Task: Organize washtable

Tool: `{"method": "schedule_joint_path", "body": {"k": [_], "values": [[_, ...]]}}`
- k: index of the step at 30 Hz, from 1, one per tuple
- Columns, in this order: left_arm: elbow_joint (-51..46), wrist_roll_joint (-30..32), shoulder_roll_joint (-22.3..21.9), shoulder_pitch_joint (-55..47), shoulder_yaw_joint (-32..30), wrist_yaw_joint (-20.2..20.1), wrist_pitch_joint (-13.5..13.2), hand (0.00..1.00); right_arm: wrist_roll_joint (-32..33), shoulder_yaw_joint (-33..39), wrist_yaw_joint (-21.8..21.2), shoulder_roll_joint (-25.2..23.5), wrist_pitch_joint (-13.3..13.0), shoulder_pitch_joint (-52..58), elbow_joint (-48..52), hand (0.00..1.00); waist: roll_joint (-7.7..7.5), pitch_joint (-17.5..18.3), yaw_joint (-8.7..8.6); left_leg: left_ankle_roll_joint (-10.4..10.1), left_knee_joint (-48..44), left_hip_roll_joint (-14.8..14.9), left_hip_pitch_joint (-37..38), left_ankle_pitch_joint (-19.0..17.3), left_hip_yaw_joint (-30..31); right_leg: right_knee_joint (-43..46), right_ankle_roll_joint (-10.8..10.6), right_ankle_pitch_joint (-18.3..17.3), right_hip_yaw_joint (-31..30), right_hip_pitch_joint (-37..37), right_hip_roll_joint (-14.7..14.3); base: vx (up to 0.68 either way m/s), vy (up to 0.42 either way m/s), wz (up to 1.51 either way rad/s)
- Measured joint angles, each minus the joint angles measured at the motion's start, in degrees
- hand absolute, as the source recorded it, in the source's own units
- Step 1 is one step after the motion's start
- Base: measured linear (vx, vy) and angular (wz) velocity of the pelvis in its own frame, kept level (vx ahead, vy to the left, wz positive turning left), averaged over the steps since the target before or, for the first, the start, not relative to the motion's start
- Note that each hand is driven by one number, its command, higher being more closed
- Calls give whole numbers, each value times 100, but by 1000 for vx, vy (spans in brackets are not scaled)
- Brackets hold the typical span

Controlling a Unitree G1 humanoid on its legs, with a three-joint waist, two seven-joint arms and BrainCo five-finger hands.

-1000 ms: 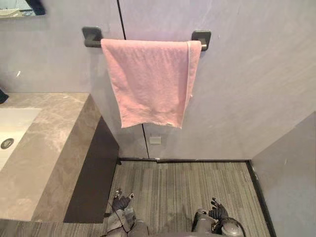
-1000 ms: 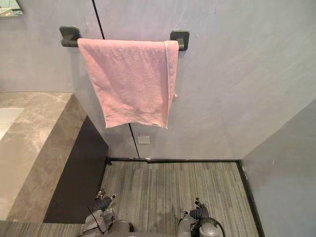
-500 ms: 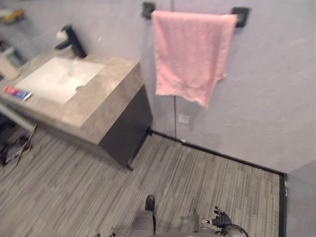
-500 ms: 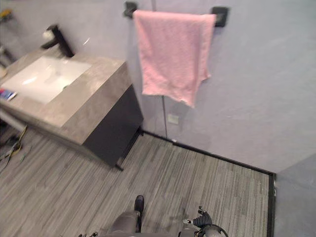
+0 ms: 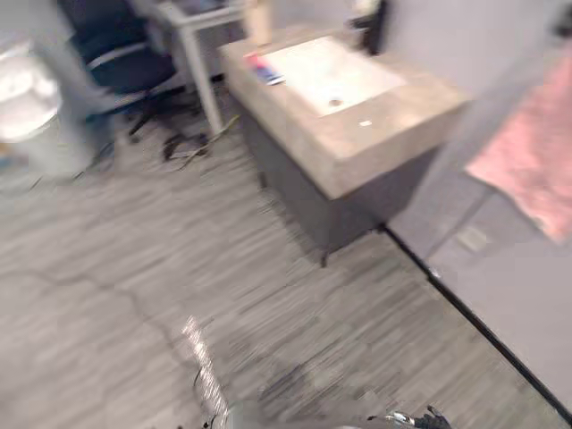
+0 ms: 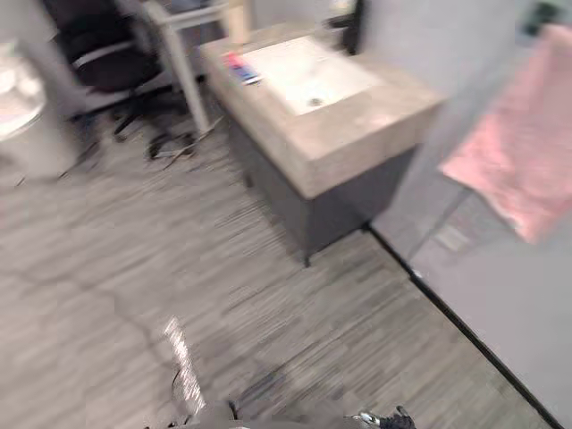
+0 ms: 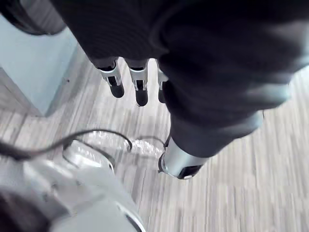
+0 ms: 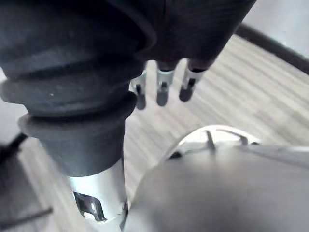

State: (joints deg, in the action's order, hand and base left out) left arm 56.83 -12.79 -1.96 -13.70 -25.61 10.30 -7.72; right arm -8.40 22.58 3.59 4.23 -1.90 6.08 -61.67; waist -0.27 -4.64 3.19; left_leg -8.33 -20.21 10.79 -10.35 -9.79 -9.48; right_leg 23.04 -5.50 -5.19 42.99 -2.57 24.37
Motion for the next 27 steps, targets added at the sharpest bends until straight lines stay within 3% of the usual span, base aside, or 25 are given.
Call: {"method": "schedule_joint_path", "body": {"k": [1,2,3,4,5,6,8,10,12,14,15,17,18,19,21,22,23,25,26,27], "values": [[11,11,27,-39,2,-3,4,0,1,64,2,-66,-6,23,10,0,-58,-28,21,104,-81,-203,13,-14,157,90,0,94,-13,132,188,-49,629,203],[-6,90,2,-137,-4,-5,-2,0,1,264,-1,-178,-24,246,215,0,-86,-30,-21,426,-381,-733,-38,-195,688,723,475,296,-414,398,663,-29,521,222],[0,213,-15,-140,31,-10,1,0,11,302,-16,-183,-46,442,373,0,-22,-48,-93,682,-579,-1013,26,-352,1018,1303,1322,460,-1274,216,757,-8,522,236],[4,270,-5,-154,56,-27,-2,0,72,338,-19,-210,-97,541,452,0,71,-101,-87,806,-713,-1157,23,-428,1200,1641,1524,442,-2165,44,600,18,356,192],[-1,421,14,-126,-14,-34,-3,0,122,337,-66,-260,-131,574,486,0,49,-91,-86,983,-939,-1373,34,-530,1533,2270,732,-326,-3864,-306,-149,10,296,166],[26,520,-1,-158,-123,-56,10,0,194,318,-85,-343,-147,562,469,0,13,-106,-53,1136,-1097,-1548,-15,-613,1720,2671,280,-824,-4630,-619,-766,-22,230,143],[65,582,-14,-200,-278,-150,43,0,278,269,-93,-370,-162,537,466,0,-34,-129,-45,1261,-1206,-1671,1,-688,1787,2604,47,-1096,-4725,-1006,-1253,-17,162,79],[99,651,-2,-274,-398,-164,106,0,401,160,-87,-372,-166,430,477,0,-92,-170,-79,1342,-1221,-1780,-29,-699,1935,2080,155,-1188,-4206,-1614,-1780,18,111,63],[107,710,21,-238,-459,-183,130,0,412,33,-91,-383,-125,446,408,0,-113,-183,-88,1361,-1202,-1795,-78,-688,2123,1327,180,-1166,-4096,-1773,-2104,67,-32,103],[96,783,18,-209,-628,-279,137,0,401,-85,-97,-375,-33,444,337,0,-188,-169,-104,1363,-1151,-1797,-79,-680,2235,767,252,-1083,-4025,-1704,-2103,136,-122,126],[95,806,0,-187,-718,-283,172,0,385,-165,-47,-334,-7,423,213,0,-246,-131,-87,1333,-1117,-1799,-4,-670,2305,712,457,-899,-3871,-1597,-2004,136,-123,92],[95,840,-29,-293,-823,-285,229,0,329,-278,-33,-268,65,404,83,0,-277,-83,-72,1206,-961,-1751,247,-703,2409,652,662,-769,-3782,-1345,-2060,227,-172,52],[26,848,-134,-377,-958,-280,250,0,319,-329,-40,-224,71,403,118,0,-213,17,-119,837,-1597,-1546,156,-856,2271,573,766,-665,-3606,-1205,-2156,188,-166,42],[-174,846,-271,-364,-1029,-282,258,0,326,-342,-66,-149,59,422,149,0,-80,-36,-195,676,-3408,-1282,-568,-837,1953,838,693,-465,-3469,-1318,-2301,104,-126,30],[-174,845,-280,-355,-997,-346,389,0,326,-353,-151,23,85,434,180,0,243,-6,-56,644,-4417,-538,-935,-520,1386,916,778,-585,-3463,-1215,-2703,105,-84,-35],[-286,844,-334,-376,-1007,-361,402,0,331,-445,-173,60,108,446,167,0,275,0,-9,777,-4529,-262,-941,-211,1084,767,795,-596,-3541,-1016,-2862,242,-97,-42],[-335,845,-332,-343,-999,-360,399,0,332,-465,-212,28,117,472,167,0,214,57,-85,766,-4451,-269,-931,165,1067,237,767,-575,-3533,-696,-2905,232,-86,-13],[-353,844,-299,-150,-929,-383,371,0,326,-468,-250,-46,123,501,142,0,105,119,-66,787,-3986,-286,-1000,33,1036,-747,646,-488,-3620,-346,-2915,167,-38,0],[-382,833,-328,-32,-934,-383,343,0,328,-539,-262,-83,122,463,152,0,-66,162,-44,659,-3428,-269,-1045,-178,1019,-1269,558,-424,-3716,-165,-2920,188,-10,-19],[-433,830,-305,40,-913,-379,323,0,328,-598,-265,-108,120,424,188,0,-84,127,-34,464,-2950,-219,-1039,-338,1021,-1445,503,-356,-3802,-135,-2915,148,18,-17]]}}
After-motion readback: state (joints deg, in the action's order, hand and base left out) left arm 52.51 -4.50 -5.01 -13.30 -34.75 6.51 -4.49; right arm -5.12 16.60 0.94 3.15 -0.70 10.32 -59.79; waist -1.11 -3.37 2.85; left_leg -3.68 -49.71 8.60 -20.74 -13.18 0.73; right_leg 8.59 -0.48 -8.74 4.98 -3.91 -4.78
